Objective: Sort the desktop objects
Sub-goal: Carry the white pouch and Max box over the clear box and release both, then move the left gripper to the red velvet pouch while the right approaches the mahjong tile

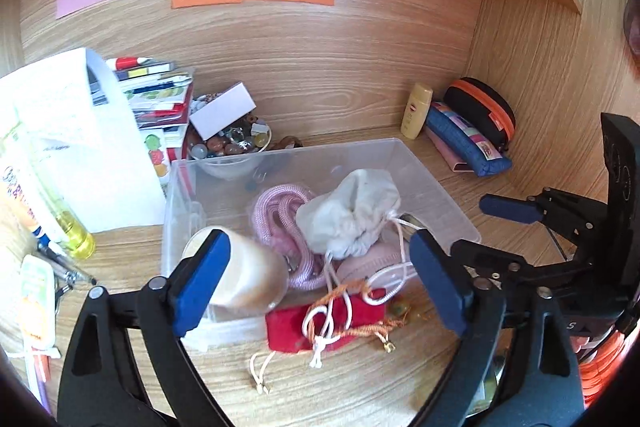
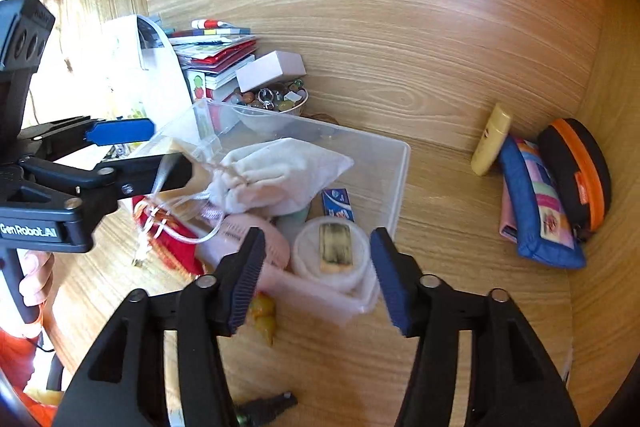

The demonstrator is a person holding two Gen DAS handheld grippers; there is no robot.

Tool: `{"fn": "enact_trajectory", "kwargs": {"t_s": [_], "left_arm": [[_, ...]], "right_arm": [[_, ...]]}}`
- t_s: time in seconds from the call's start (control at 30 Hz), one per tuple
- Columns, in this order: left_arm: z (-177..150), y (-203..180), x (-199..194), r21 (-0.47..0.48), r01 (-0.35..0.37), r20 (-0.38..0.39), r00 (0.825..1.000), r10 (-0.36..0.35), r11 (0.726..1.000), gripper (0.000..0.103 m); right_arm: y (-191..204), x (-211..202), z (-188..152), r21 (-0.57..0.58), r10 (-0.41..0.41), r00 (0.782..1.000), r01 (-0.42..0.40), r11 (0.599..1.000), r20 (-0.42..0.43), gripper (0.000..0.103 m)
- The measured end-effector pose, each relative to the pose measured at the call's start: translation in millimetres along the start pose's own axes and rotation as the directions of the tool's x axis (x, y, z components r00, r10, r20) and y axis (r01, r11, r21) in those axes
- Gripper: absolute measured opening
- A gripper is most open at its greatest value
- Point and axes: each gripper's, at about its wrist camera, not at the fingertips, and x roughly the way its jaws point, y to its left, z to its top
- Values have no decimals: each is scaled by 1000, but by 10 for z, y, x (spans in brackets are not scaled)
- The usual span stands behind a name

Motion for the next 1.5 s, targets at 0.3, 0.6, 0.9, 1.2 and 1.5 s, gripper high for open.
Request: {"fn": "enact_trajectory", "kwargs": {"t_s": [0.3,0.6,0.9,1.2,1.5], "left_arm": [[-297,72,-235,2,-77,-16,997,77,997,96],[-661,146,-47,-32,-106,-127,987,102,994,96],[-882,140,116,-69,-121,-202,974,105,990,96],[-908,104,289,-144,-114,-239,968,78,983,96],[-747,4,481,-184,-129,-226,970,86,974,96]], "right_arm": [[-36,-264,-293,-2,-39,999,39,999,10,60],[-104,-395,-735,72,-25,999,27,997,-28,60],[17,-434,-1133,47,-17,996,21,999,-82,60],[108,-481,-1333,62,31,995,-25,998,-99,60],[148,-359,-1406,75,69,991,-61,995,-115,60]]}}
